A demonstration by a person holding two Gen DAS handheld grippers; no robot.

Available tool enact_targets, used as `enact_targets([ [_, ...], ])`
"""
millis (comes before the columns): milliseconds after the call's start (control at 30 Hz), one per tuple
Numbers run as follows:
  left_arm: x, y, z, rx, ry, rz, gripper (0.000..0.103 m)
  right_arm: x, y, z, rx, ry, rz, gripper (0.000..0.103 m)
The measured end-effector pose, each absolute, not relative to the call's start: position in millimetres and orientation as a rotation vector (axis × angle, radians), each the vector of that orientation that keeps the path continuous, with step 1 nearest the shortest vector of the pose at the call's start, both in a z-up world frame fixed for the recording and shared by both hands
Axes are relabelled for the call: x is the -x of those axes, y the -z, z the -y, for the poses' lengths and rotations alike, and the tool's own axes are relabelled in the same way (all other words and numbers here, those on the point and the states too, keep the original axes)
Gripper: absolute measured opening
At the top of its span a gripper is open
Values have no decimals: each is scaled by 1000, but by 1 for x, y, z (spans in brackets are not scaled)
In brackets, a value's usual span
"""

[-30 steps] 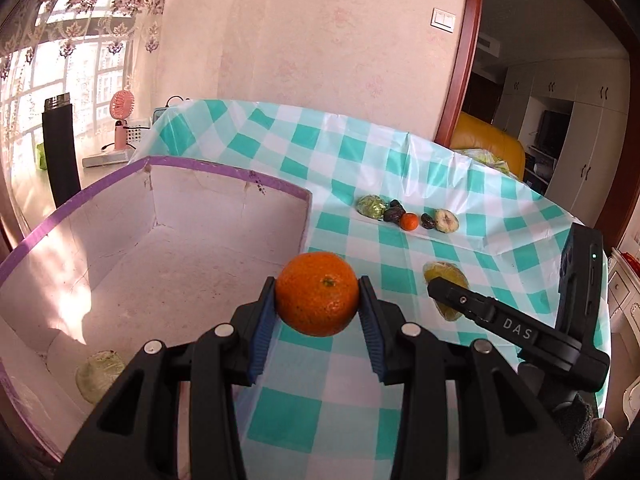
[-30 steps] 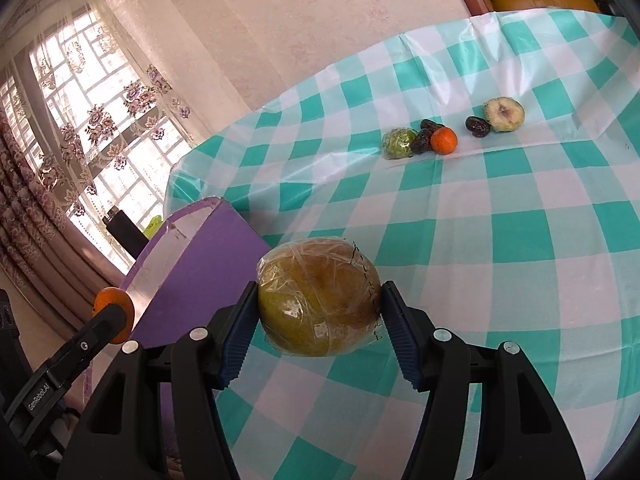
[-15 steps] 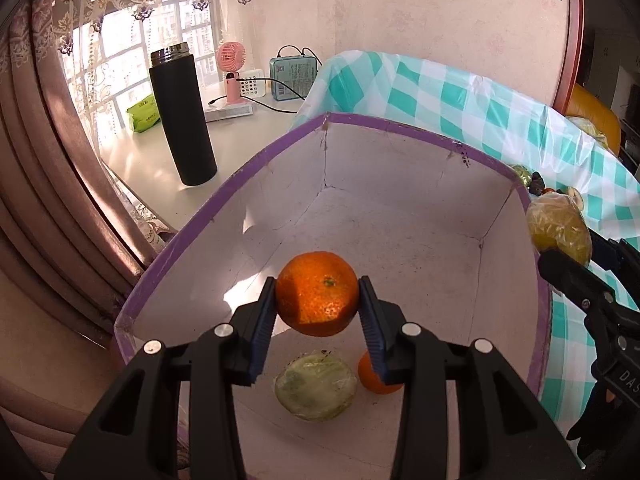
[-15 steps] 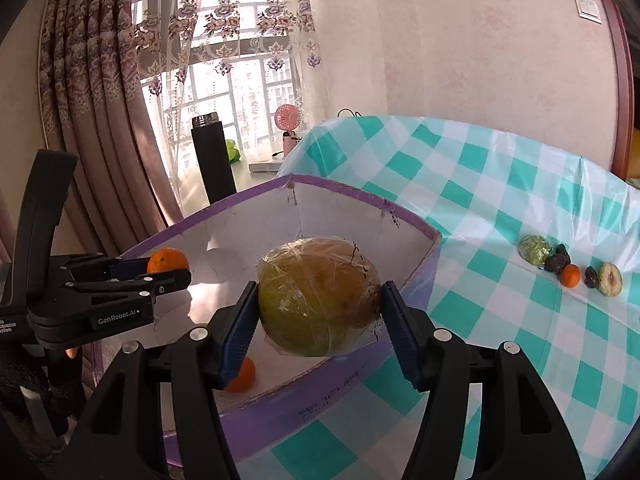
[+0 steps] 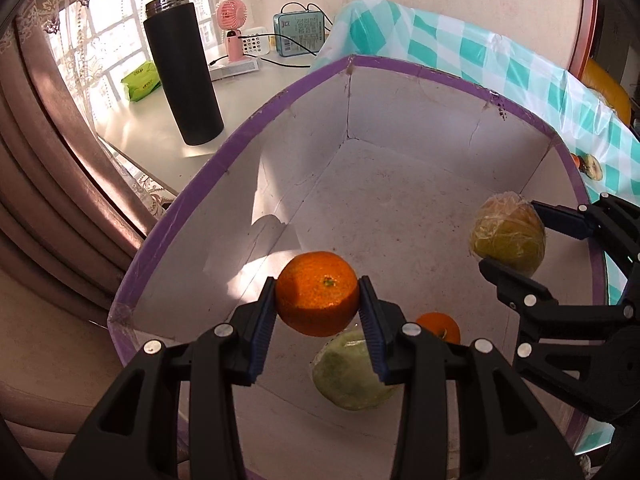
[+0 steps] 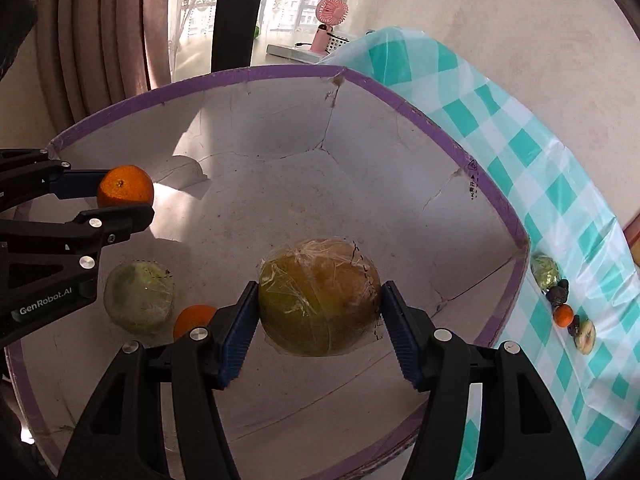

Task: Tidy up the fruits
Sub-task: 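Open both tools to drop the pear and mandarin into the box, then grasp the wrapped halved fruit with the right tool while the left tool grasps a mandarin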

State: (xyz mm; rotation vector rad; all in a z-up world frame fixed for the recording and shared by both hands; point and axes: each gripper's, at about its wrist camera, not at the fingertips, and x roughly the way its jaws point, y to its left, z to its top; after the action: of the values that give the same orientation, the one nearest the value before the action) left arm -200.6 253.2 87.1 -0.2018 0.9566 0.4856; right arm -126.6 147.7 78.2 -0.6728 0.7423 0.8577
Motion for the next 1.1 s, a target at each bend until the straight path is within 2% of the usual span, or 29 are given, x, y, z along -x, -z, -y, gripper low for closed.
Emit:
enact_targets([
  [267,200,-86,-256,232,-486,-959,42,126,-75,-145,665,-832,-723,60],
  [433,202,-92,-254,237,-492,-932,74,126,-76,-143,645,-840,-716,68],
  [767,202,-93,-253,224,-517,-935,76,130,-79,-141,591,-872,-695,75],
  [967,201,-100,-246,198,-538,-937,77,138,-90,-130,521,-907,-622,76],
  [1033,201,-108,-240,187,-547,-912,77,140,-100,-120,489,-904,-576,82],
  [1067,203,-115,-236,189,-552,-887,78,140,-105,-112,469,-895,-552,86],
  [1100,204,-122,-232,194,-556,-853,89,140,-111,-103,443,-883,-528,86],
])
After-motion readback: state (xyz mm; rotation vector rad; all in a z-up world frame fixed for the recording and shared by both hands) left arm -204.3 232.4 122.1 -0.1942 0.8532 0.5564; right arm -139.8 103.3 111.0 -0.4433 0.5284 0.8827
